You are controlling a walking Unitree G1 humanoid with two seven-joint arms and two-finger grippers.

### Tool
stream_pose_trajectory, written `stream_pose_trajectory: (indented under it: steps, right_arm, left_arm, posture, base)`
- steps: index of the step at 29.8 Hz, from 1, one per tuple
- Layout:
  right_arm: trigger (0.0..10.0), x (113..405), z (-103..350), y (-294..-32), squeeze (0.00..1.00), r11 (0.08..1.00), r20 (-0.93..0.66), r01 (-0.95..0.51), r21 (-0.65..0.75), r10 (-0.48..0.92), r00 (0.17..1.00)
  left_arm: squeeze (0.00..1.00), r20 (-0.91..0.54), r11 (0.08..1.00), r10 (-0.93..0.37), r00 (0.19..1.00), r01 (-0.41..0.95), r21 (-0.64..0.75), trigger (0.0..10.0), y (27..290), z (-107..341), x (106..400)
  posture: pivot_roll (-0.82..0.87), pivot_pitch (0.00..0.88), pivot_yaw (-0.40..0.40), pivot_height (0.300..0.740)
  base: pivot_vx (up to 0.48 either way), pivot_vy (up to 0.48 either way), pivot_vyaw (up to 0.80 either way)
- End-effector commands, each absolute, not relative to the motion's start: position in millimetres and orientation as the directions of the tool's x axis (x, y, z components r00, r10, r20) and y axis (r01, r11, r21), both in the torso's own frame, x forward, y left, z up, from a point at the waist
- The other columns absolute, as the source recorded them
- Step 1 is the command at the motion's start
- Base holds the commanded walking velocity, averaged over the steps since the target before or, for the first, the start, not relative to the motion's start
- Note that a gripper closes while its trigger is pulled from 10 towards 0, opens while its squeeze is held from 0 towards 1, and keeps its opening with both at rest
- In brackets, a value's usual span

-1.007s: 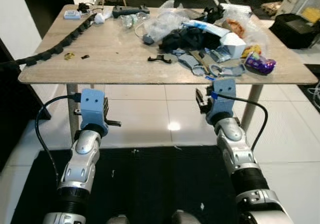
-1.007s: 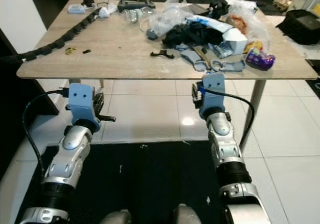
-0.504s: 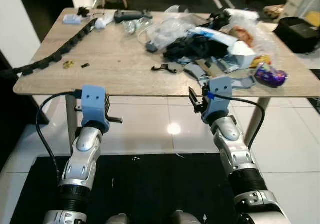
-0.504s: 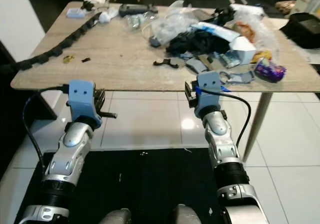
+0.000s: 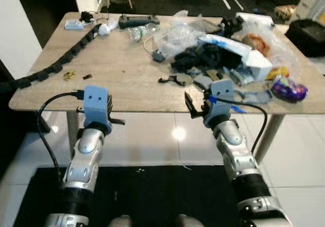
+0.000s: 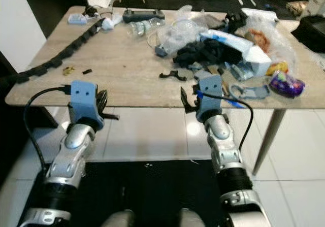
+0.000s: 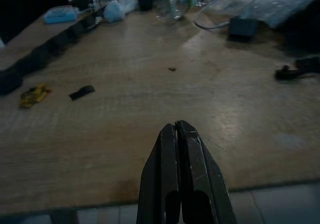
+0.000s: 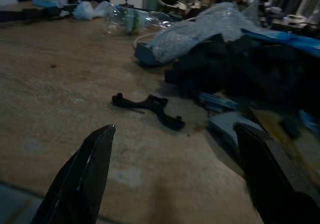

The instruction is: Picking trash to rubbish bin

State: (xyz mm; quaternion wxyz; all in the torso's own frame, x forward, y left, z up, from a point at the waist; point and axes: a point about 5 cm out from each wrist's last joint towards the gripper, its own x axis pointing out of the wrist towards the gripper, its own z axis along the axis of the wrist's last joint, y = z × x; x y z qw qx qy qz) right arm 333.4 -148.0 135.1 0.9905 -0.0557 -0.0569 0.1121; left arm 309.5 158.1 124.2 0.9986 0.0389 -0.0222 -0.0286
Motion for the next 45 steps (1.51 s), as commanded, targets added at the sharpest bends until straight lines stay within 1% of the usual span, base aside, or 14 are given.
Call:
stream_pose_trajectory:
  steps: [1, 8, 12, 14, 18, 34, 36, 37, 38, 40, 42, 45]
  right_arm:
    - [10.0, 331, 135, -149, 0.0, 0.968, 0.102, -0.223, -0.118, 0.235, 0.967]
    - [10.0, 328, 134, -140, 0.0, 0.948, 0.094, -0.278, -0.154, 0.294, 0.951]
    - [10.0, 327, 132, -136, 0.0, 0.941, 0.086, -0.301, -0.157, 0.316, 0.945]
    - [10.0, 325, 130, -132, 0.0, 0.926, 0.075, -0.321, -0.197, 0.341, 0.937]
    - [10.0, 325, 129, -132, 0.0, 0.929, 0.072, -0.322, -0.181, 0.339, 0.938]
    - [10.0, 325, 124, -137, 0.0, 0.925, 0.042, -0.321, -0.206, 0.336, 0.941]
    - [10.0, 324, 120, -137, 0.0, 0.916, 0.009, -0.335, -0.222, 0.346, 0.938]
    - [10.0, 324, 120, -137, 0.0, 0.916, 0.009, -0.335, -0.222, 0.346, 0.938]
    - [10.0, 323, 118, -137, 0.0, 0.91, -0.004, -0.344, -0.232, 0.353, 0.936]
    - [10.0, 322, 115, -137, 0.0, 0.905, -0.022, -0.35, -0.242, 0.356, 0.934]
    - [10.0, 323, 113, -139, 0.0, 0.909, -0.027, -0.339, -0.243, 0.343, 0.939]
    - [10.0, 323, 107, -139, 0.0, 0.911, -0.051, -0.348, -0.223, 0.346, 0.937]
  left_arm:
    - [0.0, 0.028, 0.994, -0.067, 0.997, 0.064, 0.087, 10.0, 158, 122, 309]
    - [0.0, 0.026, 0.994, -0.071, 0.997, 0.068, 0.089, 10.0, 158, 123, 309]
    - [0.0, 0.027, 0.994, -0.071, 0.997, 0.069, 0.089, 10.0, 158, 123, 310]
    - [0.0, 0.026, 0.994, -0.072, 0.997, 0.069, 0.09, 10.0, 158, 123, 309]
    - [0.0, 0.024, 0.993, -0.072, 0.997, 0.07, 0.09, 10.0, 158, 122, 309]
    - [0.0, 0.02, 0.993, -0.088, 0.996, 0.086, 0.084, 10.0, 157, 120, 308]
    - [0.0, 0.026, 0.981, -0.179, 0.984, 0.176, 0.079, 10.0, 154, 119, 304]
    - [0.0, 0.026, 0.981, -0.179, 0.984, 0.176, 0.079, 10.0, 154, 119, 304]
    - [0.0, 0.025, 0.97, -0.228, 0.973, 0.225, 0.088, 10.0, 153, 118, 302]
    - [0.0, 0.018, 0.94, -0.311, 0.95, 0.305, 0.152, 10.0, 153, 118, 298]
    - [0.0, 0.026, 0.913, -0.377, 0.926, 0.367, 0.177, 10.0, 151, 120, 294]
    - [0.0, 0.015, 0.827, -0.535, 0.845, 0.52, 0.212, 10.0, 140, 122, 283]
  posture:
    - [0.03, 0.035, -0.007, 0.74]
    - [0.03, 0.036, -0.003, 0.74]
    - [0.03, 0.036, -0.003, 0.74]
    - [0.03, 0.035, -0.003, 0.74]
    - [0.03, 0.034, -0.005, 0.74]
    - [0.03, 0.021, -0.011, 0.74]
    - [0.03, 0.015, -0.015, 0.74]
    - [0.03, 0.015, -0.015, 0.74]
    - [0.03, 0.015, -0.015, 0.74]
    - [0.03, 0.012, -0.016, 0.74]
    - [0.03, 0.009, -0.018, 0.74]
    - [0.04, 0.007, -0.017, 0.74]
  base:
    - [0.311, 0.0, 0.0]
    - [0.311, 0.0, 0.0]
    - [0.313, 0.0, 0.68]
    - [0.315, 0.0, 0.69]
    - [0.311, 0.0, 0.0]
    - [0.309, 0.0, 0.0]
    - [0.0, 0.0, 0.0]
    - [0.0, 0.0, 0.0]
    - [0.0, 0.0, 0.0]
    - [0.0, 0.0, 0.0]
    - [0.0, 0.0, 0.0]
    - [0.0, 0.0, 0.0]
